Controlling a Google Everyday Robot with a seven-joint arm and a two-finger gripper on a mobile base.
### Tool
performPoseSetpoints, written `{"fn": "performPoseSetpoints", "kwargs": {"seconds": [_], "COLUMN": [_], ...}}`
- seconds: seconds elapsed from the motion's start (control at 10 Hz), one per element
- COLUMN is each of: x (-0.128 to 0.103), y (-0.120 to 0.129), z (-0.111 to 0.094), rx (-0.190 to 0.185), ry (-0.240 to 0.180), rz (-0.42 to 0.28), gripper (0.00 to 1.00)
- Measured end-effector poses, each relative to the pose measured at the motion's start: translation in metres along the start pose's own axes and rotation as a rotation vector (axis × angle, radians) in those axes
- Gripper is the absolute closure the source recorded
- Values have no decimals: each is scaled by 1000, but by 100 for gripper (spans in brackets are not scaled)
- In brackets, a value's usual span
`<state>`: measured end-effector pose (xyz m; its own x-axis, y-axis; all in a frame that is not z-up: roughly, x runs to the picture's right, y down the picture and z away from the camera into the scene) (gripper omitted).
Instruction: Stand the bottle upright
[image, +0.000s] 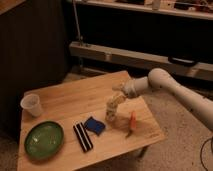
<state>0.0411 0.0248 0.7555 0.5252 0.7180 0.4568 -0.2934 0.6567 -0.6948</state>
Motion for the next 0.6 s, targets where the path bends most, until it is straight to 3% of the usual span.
{"fn": "performPoseSetpoints", "kwargs": {"seconds": [0.6], "x": [-4], "y": [-7], "z": [-12], "rx": [-10], "ry": [18], "rz": [-18], "gripper": [21]}}
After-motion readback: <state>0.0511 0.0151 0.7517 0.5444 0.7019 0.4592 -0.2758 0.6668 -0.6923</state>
